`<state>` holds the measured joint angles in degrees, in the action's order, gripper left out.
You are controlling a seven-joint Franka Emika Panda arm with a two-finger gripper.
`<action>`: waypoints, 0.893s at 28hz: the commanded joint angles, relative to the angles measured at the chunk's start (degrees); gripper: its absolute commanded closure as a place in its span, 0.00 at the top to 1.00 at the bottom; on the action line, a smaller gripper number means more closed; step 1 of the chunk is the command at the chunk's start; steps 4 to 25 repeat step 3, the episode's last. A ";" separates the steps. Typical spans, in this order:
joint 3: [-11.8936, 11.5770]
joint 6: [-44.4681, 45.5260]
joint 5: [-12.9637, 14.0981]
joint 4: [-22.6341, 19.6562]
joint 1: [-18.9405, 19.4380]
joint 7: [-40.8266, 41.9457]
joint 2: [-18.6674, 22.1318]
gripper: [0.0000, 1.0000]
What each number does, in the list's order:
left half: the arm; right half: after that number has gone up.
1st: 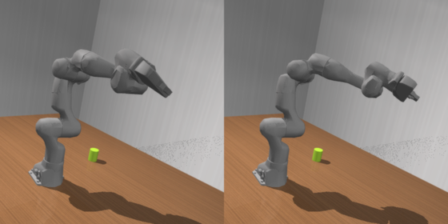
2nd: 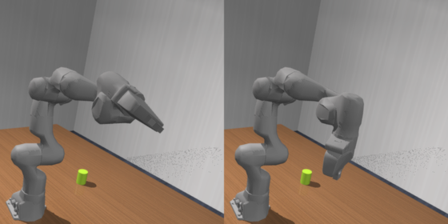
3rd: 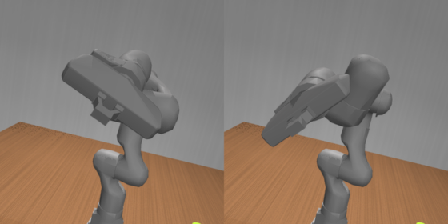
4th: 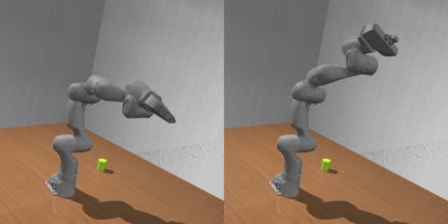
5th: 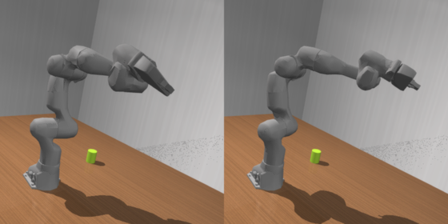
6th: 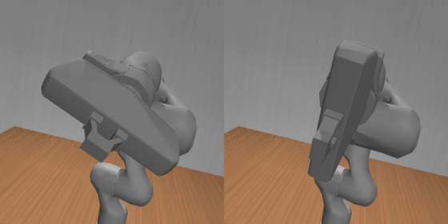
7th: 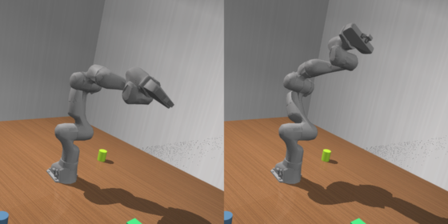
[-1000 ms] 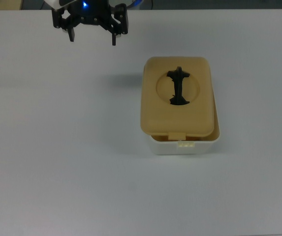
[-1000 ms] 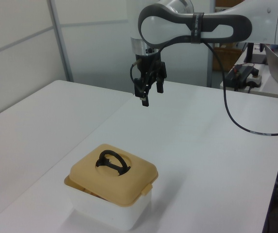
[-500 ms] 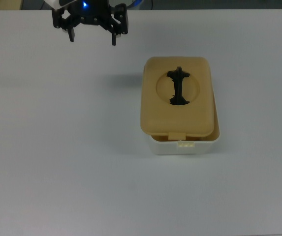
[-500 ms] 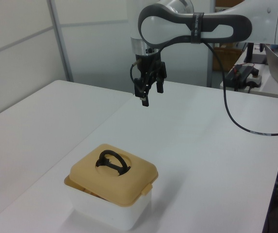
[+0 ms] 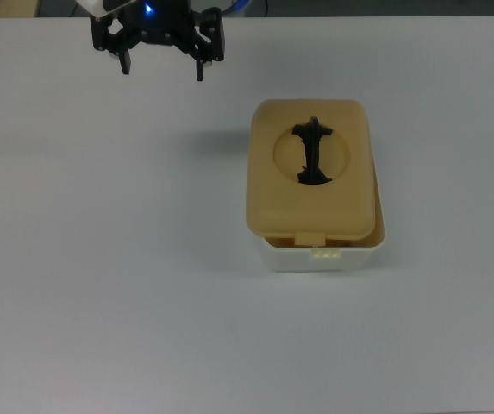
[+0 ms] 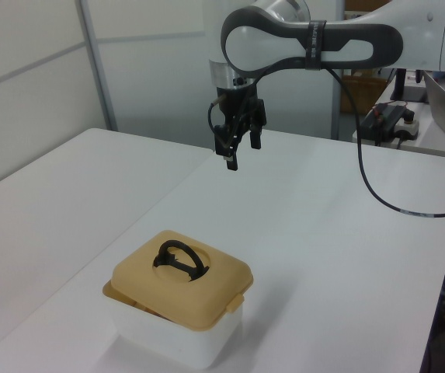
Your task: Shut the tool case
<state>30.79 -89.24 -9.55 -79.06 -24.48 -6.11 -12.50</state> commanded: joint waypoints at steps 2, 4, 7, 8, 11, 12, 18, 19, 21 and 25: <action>-0.47 -1.82 0.77 -1.36 -0.22 0.92 0.99 1.00; -0.47 -1.82 0.77 -1.36 -0.22 0.83 0.99 1.00; -0.47 -1.82 0.77 -1.36 -0.22 0.83 0.99 1.00; -0.47 -1.82 0.77 -1.36 -0.22 0.83 0.99 1.00; -0.47 -1.82 0.77 -1.36 -0.22 0.83 0.99 1.00; -0.47 -1.82 0.77 -1.36 -0.22 0.83 0.99 1.00; -0.47 -1.82 0.77 -1.36 -0.22 0.83 0.99 1.00; -0.47 -1.82 0.77 -1.36 -0.22 0.83 0.99 1.00; -0.47 -1.82 0.77 -1.36 -0.22 0.83 0.99 1.00; -0.47 -1.82 0.77 -1.36 -0.22 0.83 0.99 1.00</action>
